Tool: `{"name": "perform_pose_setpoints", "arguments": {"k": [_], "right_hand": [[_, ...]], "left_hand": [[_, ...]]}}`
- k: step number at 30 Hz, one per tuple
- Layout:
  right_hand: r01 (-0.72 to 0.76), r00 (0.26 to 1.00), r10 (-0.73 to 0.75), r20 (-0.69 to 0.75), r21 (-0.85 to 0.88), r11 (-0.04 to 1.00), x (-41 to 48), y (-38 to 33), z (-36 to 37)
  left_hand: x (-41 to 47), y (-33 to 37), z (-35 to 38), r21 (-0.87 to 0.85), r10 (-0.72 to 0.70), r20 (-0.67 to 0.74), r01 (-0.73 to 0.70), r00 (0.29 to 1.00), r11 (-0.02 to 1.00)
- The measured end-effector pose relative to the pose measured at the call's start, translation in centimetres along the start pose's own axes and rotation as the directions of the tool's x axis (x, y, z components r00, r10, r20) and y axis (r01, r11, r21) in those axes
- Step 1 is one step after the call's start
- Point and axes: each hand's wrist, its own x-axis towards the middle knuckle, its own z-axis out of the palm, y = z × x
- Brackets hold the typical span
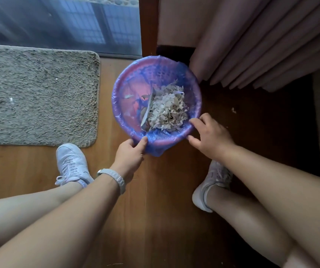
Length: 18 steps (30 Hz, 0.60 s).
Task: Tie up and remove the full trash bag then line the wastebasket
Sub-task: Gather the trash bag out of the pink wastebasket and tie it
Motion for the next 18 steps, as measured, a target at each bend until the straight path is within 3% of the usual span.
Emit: {"name": "perform_pose_setpoints", "arguments": {"k": [5, 10, 15, 18], "right_hand": [[0.122, 0.993, -0.122, 0.005, -0.097, 0.988, -0.7, -1.8, -0.5], [0.241, 0.971, -0.24, 0.016, -0.097, 0.966, -1.0, -5.0, -0.2], [0.252, 0.968, -0.252, -0.004, -0.022, 0.968, -1.3, -7.1, 0.3], [0.246, 0.969, -0.246, -0.017, 0.02, 0.969, -1.2, -7.5, 0.5]], "left_hand": [[-0.6, 1.4, -2.1, 0.218, 0.144, -0.152, -0.108, 0.978, 0.97], [-1.5, 4.3, -3.6, 0.474, 0.371, -0.178, -0.251, 0.911, 0.844], [-2.4, 7.1, -2.9, 0.125, 0.404, -0.106, -0.391, 0.909, 0.912], [-2.2, 7.4, -3.5, 0.13, 0.403, -0.076, -0.392, 0.912, 0.911]]}}
